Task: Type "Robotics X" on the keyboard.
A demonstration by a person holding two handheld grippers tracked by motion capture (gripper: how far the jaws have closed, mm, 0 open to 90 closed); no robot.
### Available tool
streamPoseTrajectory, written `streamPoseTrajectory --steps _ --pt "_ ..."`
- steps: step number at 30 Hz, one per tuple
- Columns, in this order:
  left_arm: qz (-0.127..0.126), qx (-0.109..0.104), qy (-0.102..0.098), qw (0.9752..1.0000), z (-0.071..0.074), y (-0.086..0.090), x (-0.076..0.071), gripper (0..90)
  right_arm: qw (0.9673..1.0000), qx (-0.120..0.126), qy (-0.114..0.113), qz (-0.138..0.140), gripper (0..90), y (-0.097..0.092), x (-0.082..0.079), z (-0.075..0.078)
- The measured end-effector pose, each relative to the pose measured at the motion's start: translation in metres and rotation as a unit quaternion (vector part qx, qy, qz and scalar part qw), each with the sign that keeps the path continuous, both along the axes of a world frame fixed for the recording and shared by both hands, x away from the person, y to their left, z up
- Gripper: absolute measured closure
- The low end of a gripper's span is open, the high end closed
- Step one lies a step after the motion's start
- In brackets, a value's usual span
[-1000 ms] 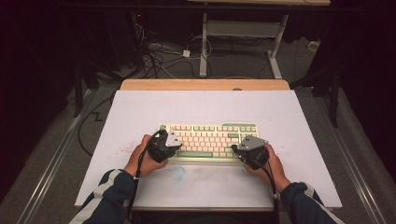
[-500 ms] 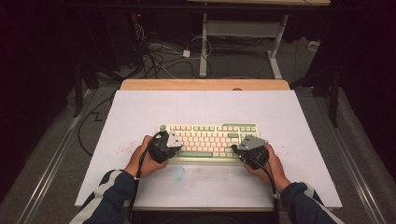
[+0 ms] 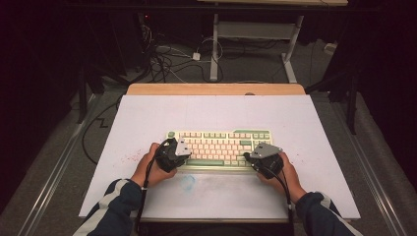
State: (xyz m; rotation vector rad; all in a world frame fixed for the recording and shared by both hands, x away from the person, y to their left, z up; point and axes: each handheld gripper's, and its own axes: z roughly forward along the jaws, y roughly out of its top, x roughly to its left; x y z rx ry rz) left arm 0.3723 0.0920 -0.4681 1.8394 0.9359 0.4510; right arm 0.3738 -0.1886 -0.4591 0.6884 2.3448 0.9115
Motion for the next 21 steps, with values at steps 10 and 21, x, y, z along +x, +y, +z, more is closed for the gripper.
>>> streamPoseTrajectory --steps 10,21 --pt "0.002 -0.002 -0.005 1.0000 0.001 0.001 0.000 84.0 1.0000 0.000 0.000 0.000 90.0 0.000 0.000 0.000" --pt "0.008 -0.020 -0.018 0.9996 0.010 0.006 0.000 79.2 1.0000 0.000 0.001 0.002 89.9 0.000 0.001 0.001"
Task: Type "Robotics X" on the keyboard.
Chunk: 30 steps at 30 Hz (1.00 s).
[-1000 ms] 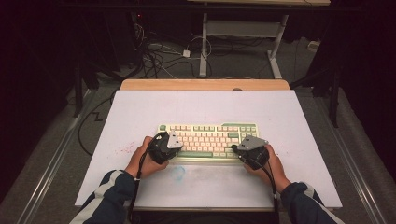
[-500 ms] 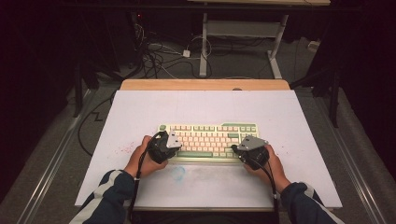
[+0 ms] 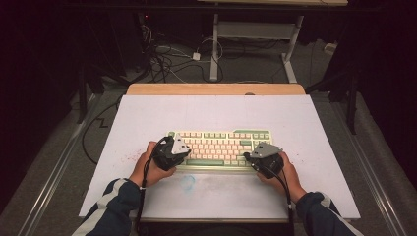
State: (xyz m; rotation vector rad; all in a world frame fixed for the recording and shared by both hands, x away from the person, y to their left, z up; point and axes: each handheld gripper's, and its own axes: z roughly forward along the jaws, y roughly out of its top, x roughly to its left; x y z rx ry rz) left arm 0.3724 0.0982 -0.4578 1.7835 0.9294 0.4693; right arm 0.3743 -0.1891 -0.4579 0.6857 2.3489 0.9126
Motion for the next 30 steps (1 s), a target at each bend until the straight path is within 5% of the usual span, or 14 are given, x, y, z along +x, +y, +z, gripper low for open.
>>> streamPoseTrajectory --steps 20,26,30 --pt "0.050 -0.029 -0.059 0.9966 0.012 0.006 -0.001 43.6 0.9989 0.040 -0.025 0.005 80.4 -0.007 -0.007 0.022" --pt "0.062 -0.027 -0.066 0.9955 0.011 0.006 0.000 35.4 0.9983 0.046 -0.036 -0.009 69.1 -0.010 -0.007 0.026" --pt "0.061 -0.030 -0.073 0.9950 0.012 0.006 -0.001 28.4 0.9977 0.049 -0.042 -0.019 53.8 -0.011 -0.006 0.026"
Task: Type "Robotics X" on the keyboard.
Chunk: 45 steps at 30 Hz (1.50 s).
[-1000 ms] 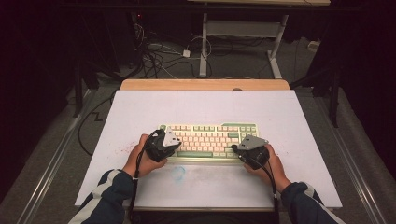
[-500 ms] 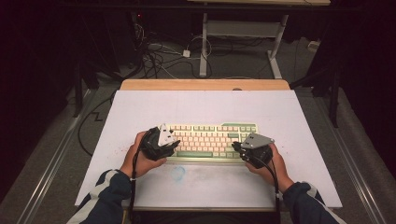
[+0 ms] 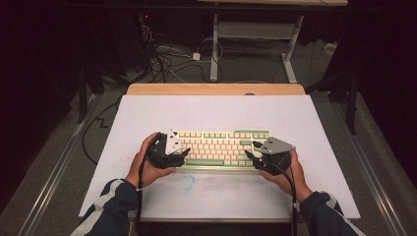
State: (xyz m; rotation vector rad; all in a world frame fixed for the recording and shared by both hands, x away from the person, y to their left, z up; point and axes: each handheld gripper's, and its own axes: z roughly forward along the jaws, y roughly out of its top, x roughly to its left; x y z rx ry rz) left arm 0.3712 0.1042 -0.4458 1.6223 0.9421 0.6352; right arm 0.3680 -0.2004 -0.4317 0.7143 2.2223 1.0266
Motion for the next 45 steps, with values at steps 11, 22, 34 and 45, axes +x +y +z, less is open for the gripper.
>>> streamPoseTrajectory --steps 11,22,34,45 --pt "-0.001 -0.002 -0.007 1.0000 -0.005 -0.003 -0.003 17.2 0.9989 0.021 0.003 -0.042 20.2 -0.003 0.005 -0.003" --pt "-0.002 -0.003 -0.012 0.9999 -0.004 -0.007 -0.003 17.4 0.9983 0.012 -0.015 -0.055 17.2 0.001 0.004 -0.004" --pt "-0.007 -0.003 -0.018 0.9998 -0.001 -0.005 0.000 17.3 0.9981 0.019 -0.026 -0.053 19.7 0.002 0.003 0.003" --pt "-0.008 0.010 -0.042 0.9990 0.005 -0.008 -0.019 17.8 0.9978 0.011 -0.044 -0.049 20.0 0.001 -0.009 0.009"
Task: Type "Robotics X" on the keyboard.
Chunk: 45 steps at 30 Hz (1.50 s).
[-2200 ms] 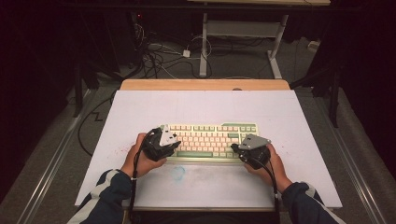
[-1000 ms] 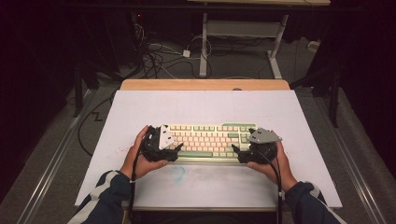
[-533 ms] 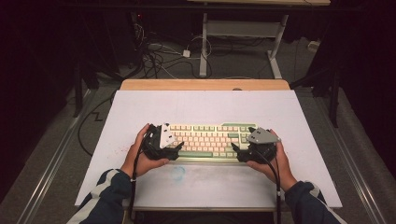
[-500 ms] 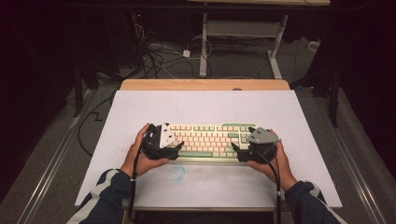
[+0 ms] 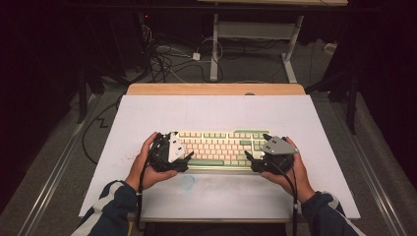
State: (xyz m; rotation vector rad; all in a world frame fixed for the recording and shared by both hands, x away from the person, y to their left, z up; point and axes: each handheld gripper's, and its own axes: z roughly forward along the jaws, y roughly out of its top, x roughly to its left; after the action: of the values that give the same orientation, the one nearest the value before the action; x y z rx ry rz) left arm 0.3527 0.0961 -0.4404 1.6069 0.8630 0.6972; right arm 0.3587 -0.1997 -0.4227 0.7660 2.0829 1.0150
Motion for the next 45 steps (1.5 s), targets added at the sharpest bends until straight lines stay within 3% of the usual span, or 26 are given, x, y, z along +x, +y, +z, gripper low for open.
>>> streamPoseTrajectory --steps 19,40,45 --pt "-0.013 -0.004 -0.017 0.9998 -0.002 0.014 -0.020 17.7 0.9998 -0.010 -0.018 -0.004 21.3 -0.012 -0.020 0.008" --pt "-0.001 -0.004 -0.025 0.9997 -0.008 0.033 -0.038 17.4 0.9992 -0.022 -0.031 -0.014 21.5 -0.036 -0.041 0.008" --pt "0.004 -0.001 -0.018 0.9998 -0.013 0.040 -0.040 17.4 0.9992 -0.023 -0.028 -0.019 21.6 -0.043 -0.045 0.005"
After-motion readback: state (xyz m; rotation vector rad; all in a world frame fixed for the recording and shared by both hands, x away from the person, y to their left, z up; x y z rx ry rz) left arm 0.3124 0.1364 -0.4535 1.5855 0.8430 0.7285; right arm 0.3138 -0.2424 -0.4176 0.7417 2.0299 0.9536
